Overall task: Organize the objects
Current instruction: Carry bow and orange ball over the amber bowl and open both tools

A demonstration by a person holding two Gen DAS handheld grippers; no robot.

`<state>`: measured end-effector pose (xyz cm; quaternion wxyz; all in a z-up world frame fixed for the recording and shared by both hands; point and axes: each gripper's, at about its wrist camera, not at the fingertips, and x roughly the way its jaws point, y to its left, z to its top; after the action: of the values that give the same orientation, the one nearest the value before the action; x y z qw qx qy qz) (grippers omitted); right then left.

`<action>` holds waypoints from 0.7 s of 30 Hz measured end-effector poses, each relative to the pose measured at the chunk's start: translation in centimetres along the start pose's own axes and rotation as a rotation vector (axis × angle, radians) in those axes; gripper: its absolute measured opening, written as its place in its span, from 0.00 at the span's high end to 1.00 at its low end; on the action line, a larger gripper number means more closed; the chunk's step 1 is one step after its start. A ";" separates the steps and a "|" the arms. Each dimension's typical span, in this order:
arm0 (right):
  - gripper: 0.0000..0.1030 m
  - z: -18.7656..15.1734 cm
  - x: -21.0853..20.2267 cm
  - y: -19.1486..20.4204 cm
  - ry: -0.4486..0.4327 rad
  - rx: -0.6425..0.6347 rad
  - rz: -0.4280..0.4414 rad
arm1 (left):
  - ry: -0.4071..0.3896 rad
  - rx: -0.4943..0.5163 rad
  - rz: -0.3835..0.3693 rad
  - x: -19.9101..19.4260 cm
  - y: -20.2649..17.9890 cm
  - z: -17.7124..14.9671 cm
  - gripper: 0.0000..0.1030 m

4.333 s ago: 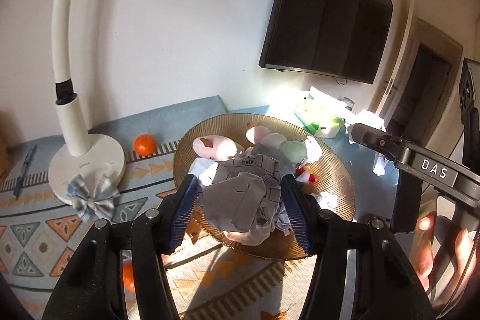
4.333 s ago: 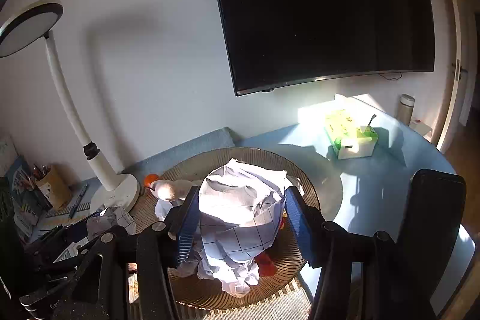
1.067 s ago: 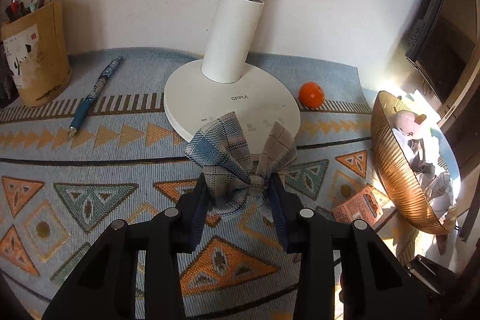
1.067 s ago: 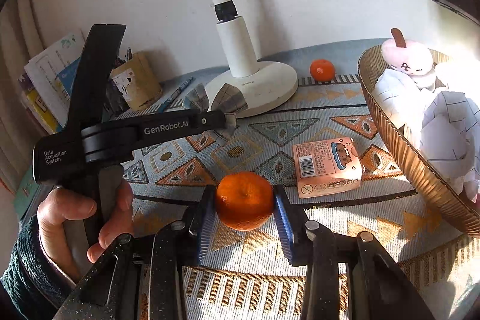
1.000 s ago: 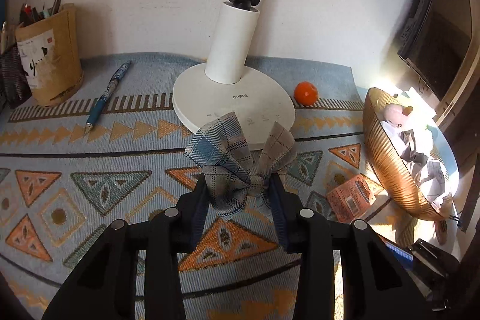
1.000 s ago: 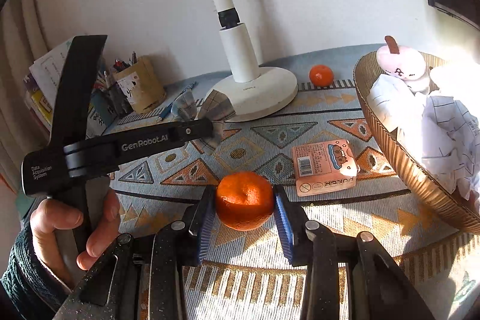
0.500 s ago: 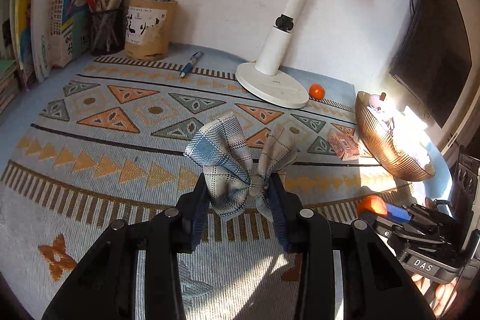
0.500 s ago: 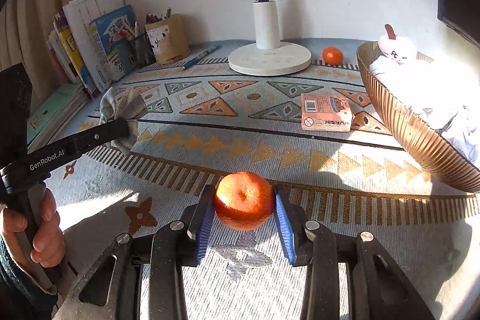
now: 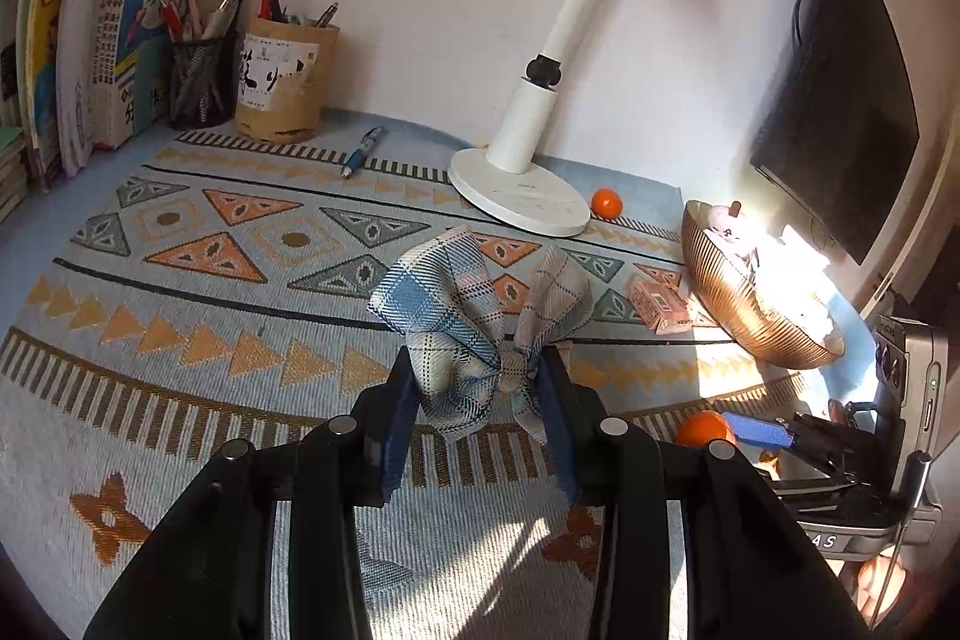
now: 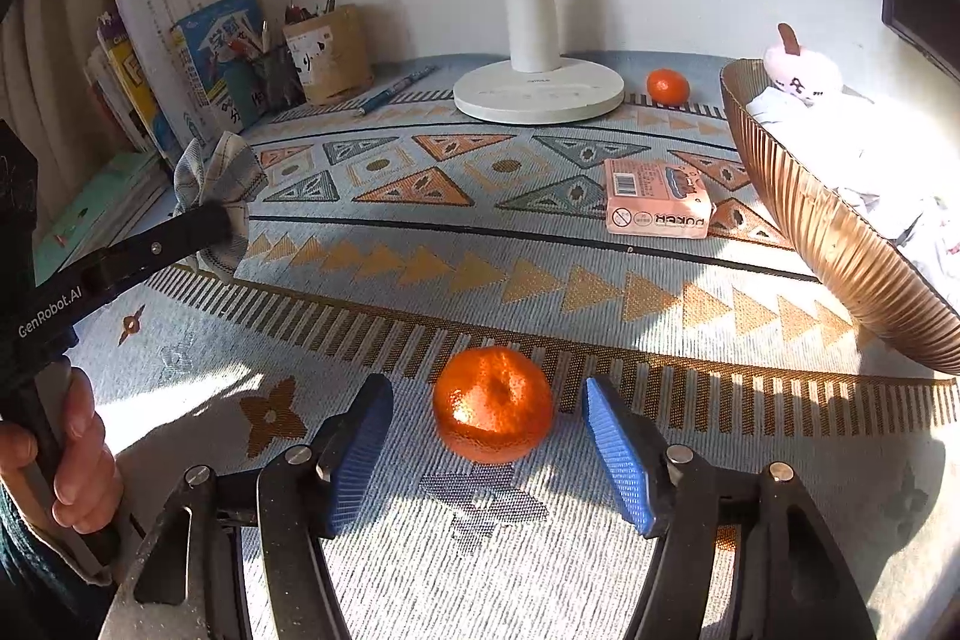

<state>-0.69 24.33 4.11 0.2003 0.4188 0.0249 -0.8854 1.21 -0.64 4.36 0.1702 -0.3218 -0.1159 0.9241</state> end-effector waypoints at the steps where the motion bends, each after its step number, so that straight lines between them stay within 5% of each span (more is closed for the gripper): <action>1: 0.38 0.0 0.0 0.0 -0.001 -0.001 0.002 | 0.001 0.001 0.000 0.0 -0.1 0.0 0.66; 5: 0.64 -0.1 -0.2 0.1 -0.009 0.003 -0.009 | 0.004 -0.001 0.000 0.1 -0.1 0.0 0.66; 9: 0.64 -0.3 -1.4 0.9 -0.053 -0.037 -0.009 | 0.048 0.052 0.025 0.8 -1.3 0.1 0.66; 13: 0.64 0.3 -5.4 -1.1 -0.113 0.018 0.035 | 0.066 0.100 -0.045 0.8 -4.6 2.1 0.66; 16: 0.64 2.6 -10.7 -4.8 -0.250 0.076 -0.058 | 0.034 0.169 -0.116 1.1 -9.4 5.4 0.66; 21: 0.64 6.1 -17.1 -12.7 -0.436 0.252 -0.361 | 0.031 0.297 -0.207 4.9 -18.6 9.3 0.66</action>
<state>-0.21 40.44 19.36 -0.0131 0.2293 -0.0545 -0.9717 -3.83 17.27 14.79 0.3116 -0.2936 -0.0080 0.9037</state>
